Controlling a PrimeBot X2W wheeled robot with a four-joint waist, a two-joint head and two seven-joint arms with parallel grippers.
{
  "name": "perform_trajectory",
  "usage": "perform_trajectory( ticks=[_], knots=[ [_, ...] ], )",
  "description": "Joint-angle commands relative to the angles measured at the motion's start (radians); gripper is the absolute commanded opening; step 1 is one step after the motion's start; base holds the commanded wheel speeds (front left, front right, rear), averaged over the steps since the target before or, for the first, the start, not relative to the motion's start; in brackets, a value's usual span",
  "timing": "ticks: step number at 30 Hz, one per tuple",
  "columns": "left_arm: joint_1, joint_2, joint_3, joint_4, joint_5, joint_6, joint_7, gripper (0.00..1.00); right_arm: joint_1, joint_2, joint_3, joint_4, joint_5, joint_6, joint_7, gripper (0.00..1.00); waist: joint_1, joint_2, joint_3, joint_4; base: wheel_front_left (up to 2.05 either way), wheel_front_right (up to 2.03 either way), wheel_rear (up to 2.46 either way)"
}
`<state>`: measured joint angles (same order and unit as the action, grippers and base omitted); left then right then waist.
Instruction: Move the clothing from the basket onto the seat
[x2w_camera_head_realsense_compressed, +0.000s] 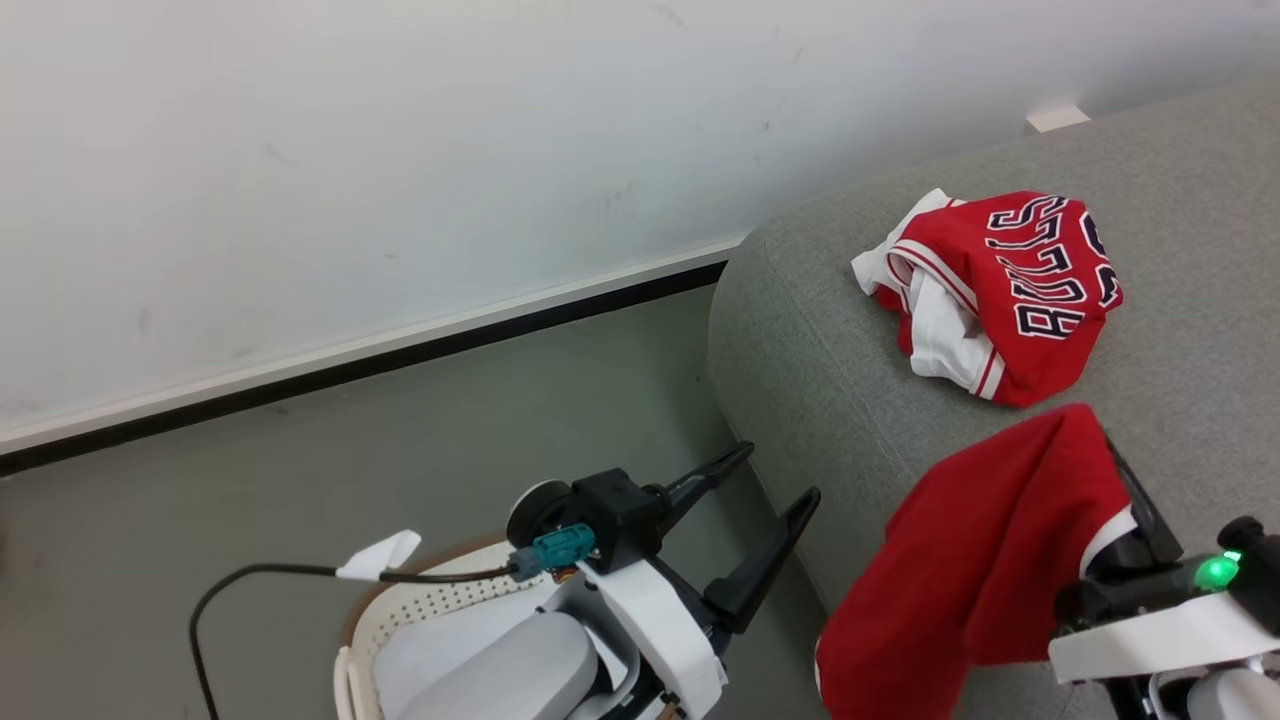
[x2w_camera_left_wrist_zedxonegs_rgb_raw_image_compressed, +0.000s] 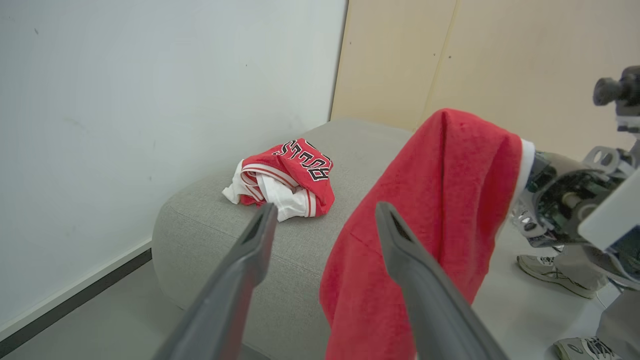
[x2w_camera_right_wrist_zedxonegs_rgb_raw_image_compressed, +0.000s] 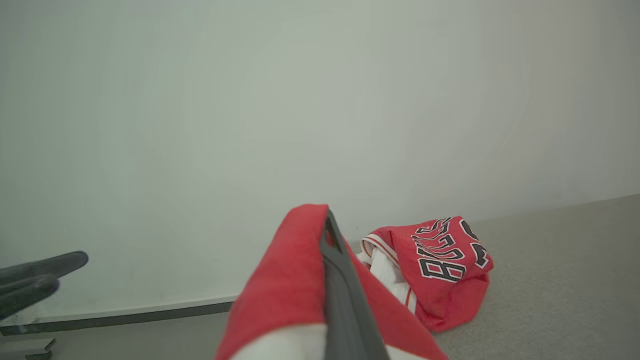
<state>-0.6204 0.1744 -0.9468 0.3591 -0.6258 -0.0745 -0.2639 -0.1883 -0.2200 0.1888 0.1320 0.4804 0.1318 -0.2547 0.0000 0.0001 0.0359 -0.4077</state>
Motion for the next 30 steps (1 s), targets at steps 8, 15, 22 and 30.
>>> perform_trajectory(
  ticks=[8, 15, 22, 30],
  knots=[
    [0.004, 0.010, 0.003, 0.004, 0.030, -0.013, -0.001, 1.00, -0.155, -0.067, -0.086, -0.082, -0.042, -0.002, 0.037, 0.00, 0.0000, -0.0001, 0.041, 0.021, 0.00, 0.00, 0.00],
    [-0.020, 0.031, 0.004, -0.004, 0.035, -0.018, 0.005, 1.00, -0.279, -0.127, -0.234, -0.148, -0.011, -0.002, 0.121, 0.00, 0.0000, -0.0001, 0.110, 0.049, 0.00, 0.00, 0.00],
    [-0.054, 0.083, 0.010, -0.041, 0.039, -0.018, 0.032, 1.00, -0.433, -0.210, -0.345, -0.097, -0.009, -0.002, 0.207, 0.00, 0.0000, -0.0001, 0.219, 0.074, 0.00, 0.00, 0.00],
    [-0.084, 0.127, 0.007, -0.101, 0.052, -0.019, 0.065, 1.00, -0.614, -0.239, -0.484, 0.031, -0.061, -0.002, 0.227, 0.00, 0.0000, -0.0001, 0.331, 0.109, 0.00, 0.00, 0.00]
  ],
)
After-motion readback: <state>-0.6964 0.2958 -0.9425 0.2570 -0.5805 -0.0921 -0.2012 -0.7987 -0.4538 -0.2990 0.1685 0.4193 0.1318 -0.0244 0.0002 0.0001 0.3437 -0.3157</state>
